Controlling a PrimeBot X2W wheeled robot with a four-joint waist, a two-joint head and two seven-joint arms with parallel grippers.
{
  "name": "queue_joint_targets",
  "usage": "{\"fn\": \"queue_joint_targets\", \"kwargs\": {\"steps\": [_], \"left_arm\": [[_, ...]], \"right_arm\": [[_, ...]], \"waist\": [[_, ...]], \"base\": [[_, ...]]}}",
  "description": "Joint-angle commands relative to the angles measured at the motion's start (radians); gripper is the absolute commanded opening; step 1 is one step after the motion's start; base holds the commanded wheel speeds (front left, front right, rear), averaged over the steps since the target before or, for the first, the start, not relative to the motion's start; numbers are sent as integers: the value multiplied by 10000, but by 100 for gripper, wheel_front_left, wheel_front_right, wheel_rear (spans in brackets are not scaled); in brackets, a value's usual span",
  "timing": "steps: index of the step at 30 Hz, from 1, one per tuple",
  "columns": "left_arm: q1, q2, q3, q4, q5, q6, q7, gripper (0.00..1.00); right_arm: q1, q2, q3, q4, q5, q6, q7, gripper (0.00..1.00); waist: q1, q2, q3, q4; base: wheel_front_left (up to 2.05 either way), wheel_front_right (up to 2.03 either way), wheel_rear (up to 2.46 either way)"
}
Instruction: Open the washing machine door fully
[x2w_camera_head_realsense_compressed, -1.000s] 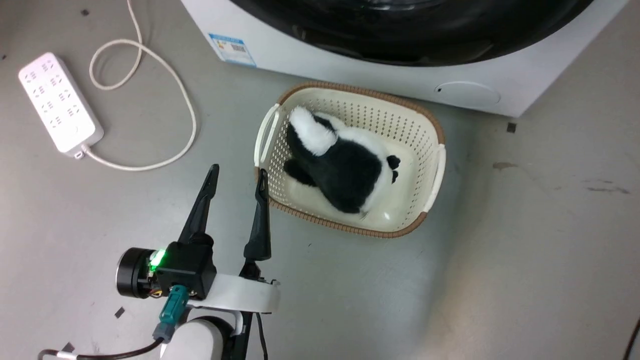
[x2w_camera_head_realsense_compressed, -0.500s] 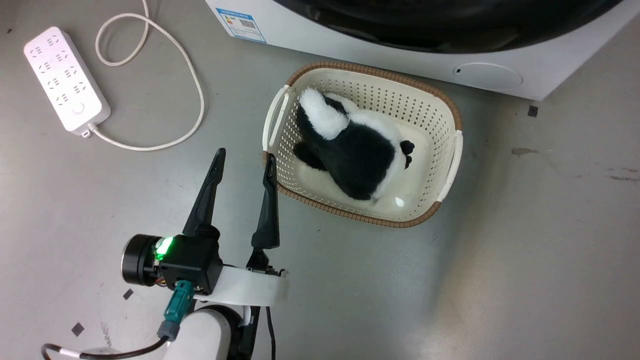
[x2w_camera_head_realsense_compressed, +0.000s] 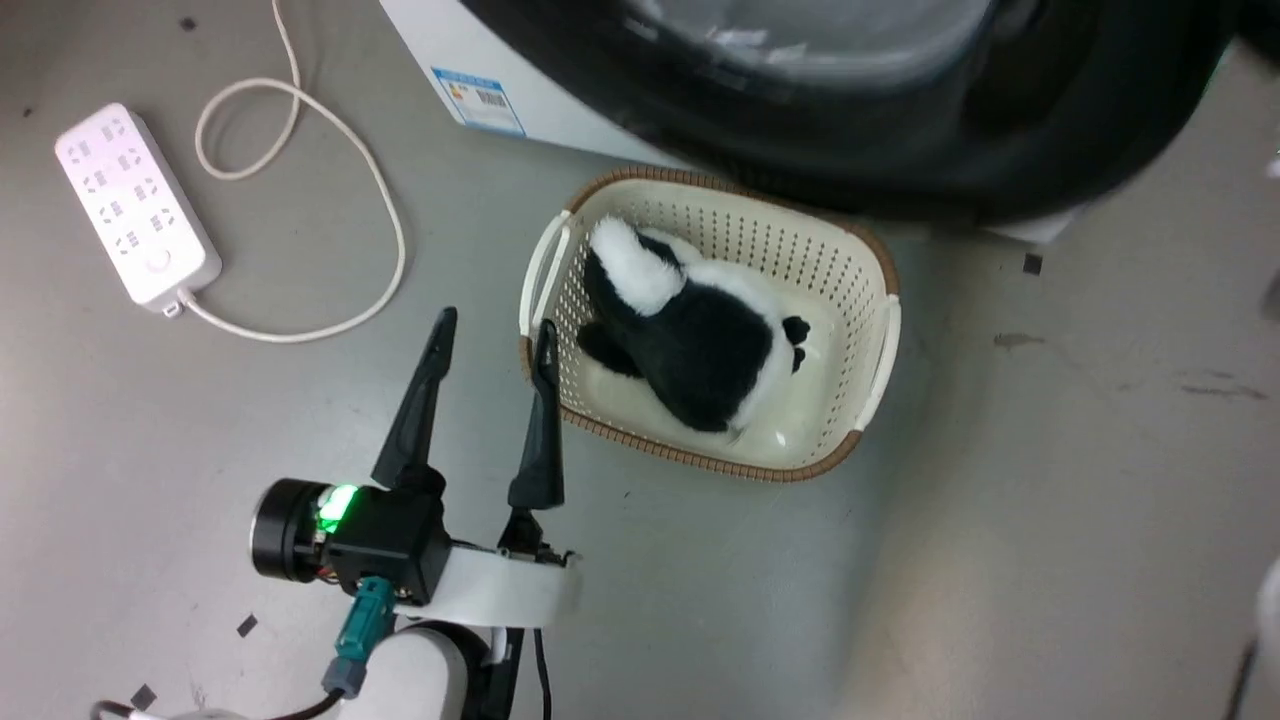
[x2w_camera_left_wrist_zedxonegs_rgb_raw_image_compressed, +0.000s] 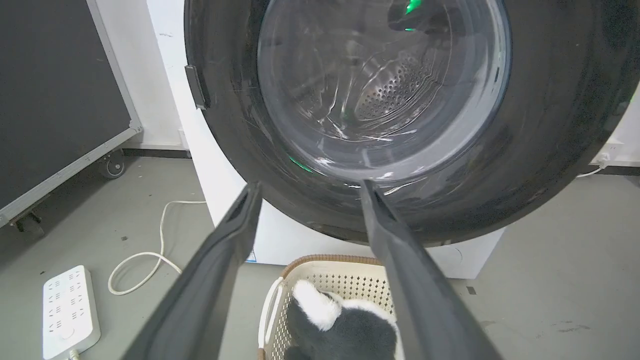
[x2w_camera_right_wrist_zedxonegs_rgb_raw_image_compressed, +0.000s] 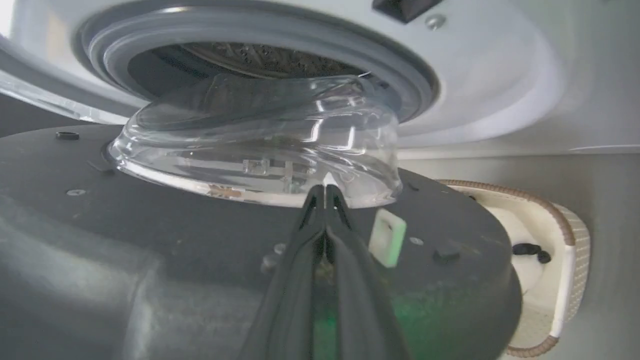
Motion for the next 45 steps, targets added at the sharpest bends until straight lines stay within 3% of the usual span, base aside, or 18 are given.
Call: {"fn": "queue_joint_targets", "kwargs": {"steps": [1,8,14,27,32,36,37,38,39,45], "left_arm": [[82,10,-93,34,10,-25,-99,100],[450,10,-91,219,98,-239,-139,100],[795,10,-70,335,147,-391,-139,100],[1372,10,-127,495,289,-706,-139,100],[1411,10,-185,549,260,-699,-139,100],[1466,10,-190,596,234,-692,-139,100],[1502,10,-163,601,225,-694,-139,100],[1502,10,-163,601,225,-694,-139,100],[1519,10,-134,602,218,-697,-139,100],[1637,10,236,592,25,-782,-139,100]], "right_arm": [[207,546,31,50,318,14,417,0],[2112,1167,292,-1087,849,14,1540,0],[3665,1260,1265,-1770,1627,14,2027,0],[5522,1265,4772,-2485,4604,14,1231,0],[5934,1266,5808,-2976,4986,14,793,0],[6156,1266,6052,-3140,4976,14,524,0],[6228,1265,5974,-3275,4612,14,114,47],[6228,1265,5974,-3275,4612,14,114,47],[6268,1247,5918,-3335,4355,14,-89,100],[6776,717,5388,-4811,3047,14,-2010,100]], "waist": [[0,-1,-173,-20],[0,-1,-951,-97],[0,-1,-1449,-119],[0,-1,-1776,-153],[0,-1,-1839,-153],[0,-1,-1987,-192],[0,-1,-2107,-255],[0,-1,-2107,-255],[0,-1,-2187,-292],[0,-1,-2809,-565]], "base": [[0,0,0],[0,0,0],[0,0,0],[0,0,0],[0,0,0],[0,0,0],[0,0,0],[0,0,0],[0,0,0],[0,0,0]]}}
